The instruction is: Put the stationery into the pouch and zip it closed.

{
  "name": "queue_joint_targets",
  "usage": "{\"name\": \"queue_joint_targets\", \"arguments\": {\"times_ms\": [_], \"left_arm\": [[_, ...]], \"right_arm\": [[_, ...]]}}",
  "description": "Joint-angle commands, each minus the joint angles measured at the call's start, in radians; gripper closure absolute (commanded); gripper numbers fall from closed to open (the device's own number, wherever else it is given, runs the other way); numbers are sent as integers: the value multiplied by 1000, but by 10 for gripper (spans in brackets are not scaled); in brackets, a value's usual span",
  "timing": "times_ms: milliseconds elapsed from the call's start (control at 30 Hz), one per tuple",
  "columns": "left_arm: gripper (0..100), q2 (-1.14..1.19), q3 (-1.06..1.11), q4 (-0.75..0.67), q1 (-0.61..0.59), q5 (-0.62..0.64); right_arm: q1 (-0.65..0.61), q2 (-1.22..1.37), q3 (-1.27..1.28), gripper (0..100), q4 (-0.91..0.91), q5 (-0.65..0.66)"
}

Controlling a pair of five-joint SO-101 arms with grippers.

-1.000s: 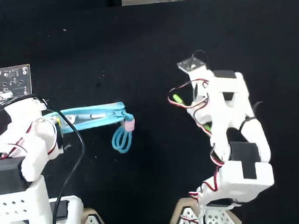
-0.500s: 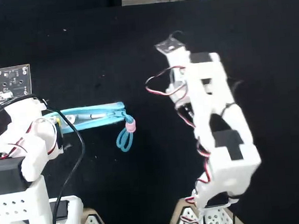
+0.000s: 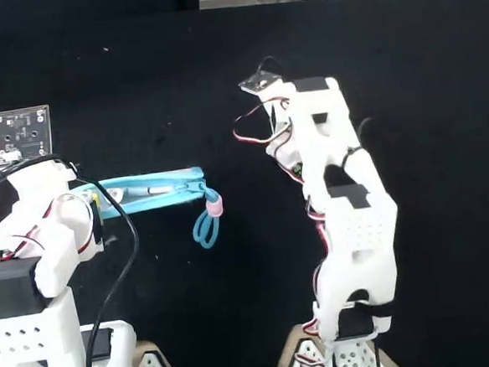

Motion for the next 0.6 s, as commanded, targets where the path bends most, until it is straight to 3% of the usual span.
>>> {"name": "queue_joint_targets", "arguments": {"times_ms": [0, 100, 267, 567], "left_arm": [[970, 3, 1, -6, -13, 3], [970, 3, 1, -8, -13, 3], [970, 3, 1, -8, -13, 3], [970, 3, 1, -9, -13, 3]], "right_arm": [[34, 16, -85, 925, 77, 11], [75, -2, -97, 991, 87, 5], [146, -148, -67, 988, 100, -20], [107, -676, 217, 988, 117, -23]]}}
